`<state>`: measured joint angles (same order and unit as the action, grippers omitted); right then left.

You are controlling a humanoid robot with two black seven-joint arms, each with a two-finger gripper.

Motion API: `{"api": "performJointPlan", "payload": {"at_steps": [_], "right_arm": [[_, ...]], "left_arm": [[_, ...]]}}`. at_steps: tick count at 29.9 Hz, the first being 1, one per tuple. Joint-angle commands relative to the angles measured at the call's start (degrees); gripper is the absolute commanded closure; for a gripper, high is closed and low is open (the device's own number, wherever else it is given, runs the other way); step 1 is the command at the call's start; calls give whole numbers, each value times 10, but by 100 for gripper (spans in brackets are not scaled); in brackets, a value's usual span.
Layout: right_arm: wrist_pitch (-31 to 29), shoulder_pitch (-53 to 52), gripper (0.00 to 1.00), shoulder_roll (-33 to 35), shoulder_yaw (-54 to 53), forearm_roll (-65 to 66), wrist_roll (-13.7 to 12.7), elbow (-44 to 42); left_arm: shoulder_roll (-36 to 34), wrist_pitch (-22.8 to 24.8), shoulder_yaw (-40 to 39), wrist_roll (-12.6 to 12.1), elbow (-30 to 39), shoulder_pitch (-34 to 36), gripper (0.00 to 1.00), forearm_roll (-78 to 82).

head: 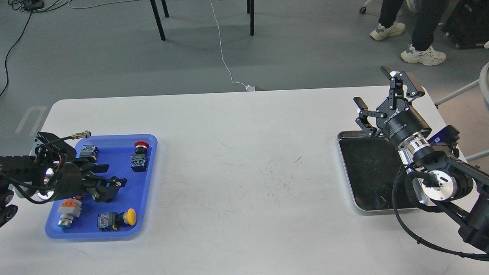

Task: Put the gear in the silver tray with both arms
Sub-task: 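Grasp the small black gear in the blue tray with the left gripper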

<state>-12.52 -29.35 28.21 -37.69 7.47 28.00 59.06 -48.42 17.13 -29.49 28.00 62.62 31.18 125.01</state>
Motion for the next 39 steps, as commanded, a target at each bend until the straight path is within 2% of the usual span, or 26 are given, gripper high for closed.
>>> {"api": "performJointPlan", "payload": {"at_steps": [1, 9, 15, 19, 20, 25, 29, 32, 39], "right_arm": [[0, 0, 2, 0, 0, 0, 0, 0], [0, 1, 2, 1, 0, 0, 0, 1], [0, 2, 2, 2, -1, 0, 0, 3], [0, 1, 2, 3, -1, 0, 0, 4], [0, 1, 2, 3, -1, 0, 0, 4], [0, 1, 2, 3, -1, 0, 0, 4], [0, 1, 2, 3, -2, 0, 0, 4], [0, 1, 2, 4, -2, 0, 0, 4], [-4, -4, 2, 9, -4, -1, 0, 8]], "left_arm": [[3, 0, 9, 0, -5, 2, 35, 0], [23, 0, 10, 0, -35, 2, 39, 0], [28, 0, 13, 0, -51, 2, 54, 0], [28, 0, 21, 0, -53, 7, 79, 0], [29, 0, 21, 0, -53, 8, 82, 0], [28, -2, 21, 0, -58, 9, 89, 0], [26, -4, 21, 0, -55, 20, 90, 0], [23, -5, 19, 0, -36, 39, 90, 0], [-50, 12, 18, 0, 128, 107, 90, 0]]}}
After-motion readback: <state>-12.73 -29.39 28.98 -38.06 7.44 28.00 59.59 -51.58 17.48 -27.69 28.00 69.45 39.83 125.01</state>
